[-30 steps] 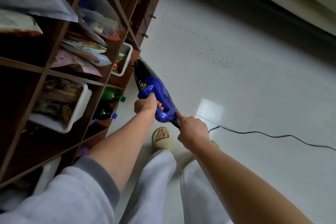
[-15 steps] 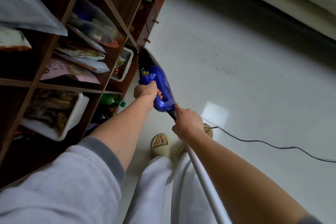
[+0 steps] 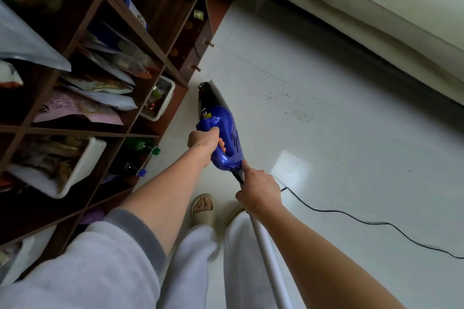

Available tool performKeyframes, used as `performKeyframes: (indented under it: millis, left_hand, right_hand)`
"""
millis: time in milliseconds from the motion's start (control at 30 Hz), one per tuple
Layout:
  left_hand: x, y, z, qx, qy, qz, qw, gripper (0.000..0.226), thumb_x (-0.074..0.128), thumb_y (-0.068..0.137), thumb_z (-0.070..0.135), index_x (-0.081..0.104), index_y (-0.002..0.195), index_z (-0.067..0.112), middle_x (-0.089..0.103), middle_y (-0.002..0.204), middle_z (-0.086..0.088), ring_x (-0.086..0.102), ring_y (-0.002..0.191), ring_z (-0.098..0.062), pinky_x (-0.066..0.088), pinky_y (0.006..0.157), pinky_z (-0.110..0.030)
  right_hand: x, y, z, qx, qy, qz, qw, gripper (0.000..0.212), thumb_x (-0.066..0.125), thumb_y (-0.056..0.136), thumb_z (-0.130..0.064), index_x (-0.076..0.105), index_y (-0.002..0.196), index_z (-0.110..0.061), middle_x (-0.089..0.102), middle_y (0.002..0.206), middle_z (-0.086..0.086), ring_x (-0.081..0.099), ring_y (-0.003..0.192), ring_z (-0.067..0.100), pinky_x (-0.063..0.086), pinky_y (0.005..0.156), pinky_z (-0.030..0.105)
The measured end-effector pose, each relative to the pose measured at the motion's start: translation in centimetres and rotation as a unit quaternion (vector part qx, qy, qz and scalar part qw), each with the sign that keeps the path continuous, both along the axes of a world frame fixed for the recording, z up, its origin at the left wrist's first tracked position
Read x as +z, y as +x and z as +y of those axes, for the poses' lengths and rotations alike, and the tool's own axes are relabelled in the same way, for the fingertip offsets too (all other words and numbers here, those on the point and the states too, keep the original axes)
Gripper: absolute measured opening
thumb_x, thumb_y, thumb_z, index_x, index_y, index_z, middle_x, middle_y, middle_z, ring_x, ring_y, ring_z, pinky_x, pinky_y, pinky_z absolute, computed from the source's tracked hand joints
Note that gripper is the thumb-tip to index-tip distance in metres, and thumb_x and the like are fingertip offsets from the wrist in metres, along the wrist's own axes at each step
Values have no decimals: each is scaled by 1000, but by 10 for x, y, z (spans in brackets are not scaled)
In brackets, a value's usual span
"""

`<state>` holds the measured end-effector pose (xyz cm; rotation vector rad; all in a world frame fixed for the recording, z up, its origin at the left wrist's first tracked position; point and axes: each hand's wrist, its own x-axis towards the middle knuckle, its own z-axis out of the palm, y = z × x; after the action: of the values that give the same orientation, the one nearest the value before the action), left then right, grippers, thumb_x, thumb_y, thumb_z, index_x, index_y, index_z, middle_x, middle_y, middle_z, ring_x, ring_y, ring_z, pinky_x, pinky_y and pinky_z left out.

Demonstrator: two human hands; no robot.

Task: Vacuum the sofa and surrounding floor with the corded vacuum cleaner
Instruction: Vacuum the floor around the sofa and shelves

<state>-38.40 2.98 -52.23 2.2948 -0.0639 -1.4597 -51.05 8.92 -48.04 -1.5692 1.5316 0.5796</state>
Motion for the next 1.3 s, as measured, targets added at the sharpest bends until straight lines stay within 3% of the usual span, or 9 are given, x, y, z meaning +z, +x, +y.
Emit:
performKeyframes:
  millis: [133,333,433,600,833,1000,1300]
  left_hand:
    - [0,-21,2,0,9,6,1000,12,50,87,7,58,78,4,57,56,-5,54,50,-17,57,74,-34]
    - [2,-45,5,-6,9,19,1000,13,51,89,8,57,78,5,57,57,-4,55,52,-17,55,75,-33]
    - [5,-56,7,-17,12,27,999,13,50,88,7,57,78,5,56,57,-4,54,51,-17,55,71,-31]
    - [11,-77,14,-53,19,41,998,10,50,87,6,58,81,4,57,58,-5,54,50,-17,54,67,-31]
    - [11,-100,18,-80,22,58,995,11,52,89,8,58,81,4,56,56,-4,54,48,-16,53,65,-31]
    - [13,-113,19,-88,22,67,994,12,50,90,6,55,79,4,54,58,-5,51,47,-16,48,52,-28]
    - [13,-135,24,-143,30,94,985,9,49,90,6,56,85,3,55,61,-5,53,50,-15,49,52,-27]
  right_hand:
    - [1,-25,-2,8,0,5,1000,62,51,82,-5,33,137,-25,51,86,4,50,77,25,40,60,31]
    - [0,-49,0,-1,0,13,1000,63,50,79,-3,34,136,-27,49,83,4,48,77,26,45,60,32]
    - [3,-59,6,-17,8,16,1000,64,51,78,-6,34,135,-29,52,84,3,53,78,26,51,63,34]
    - [11,-76,23,-39,9,11,999,61,52,82,-9,34,138,-27,61,98,7,60,93,28,44,66,32]
    - [17,-97,35,-84,4,19,996,64,54,81,-8,34,138,-28,50,89,3,48,78,24,41,61,31]
    - [21,-104,43,-111,12,26,993,63,53,79,-5,36,135,-27,53,90,3,51,79,24,47,63,32]
    - [31,-118,59,-159,0,39,986,51,52,82,-8,42,130,-24,57,94,3,52,81,23,42,63,31]
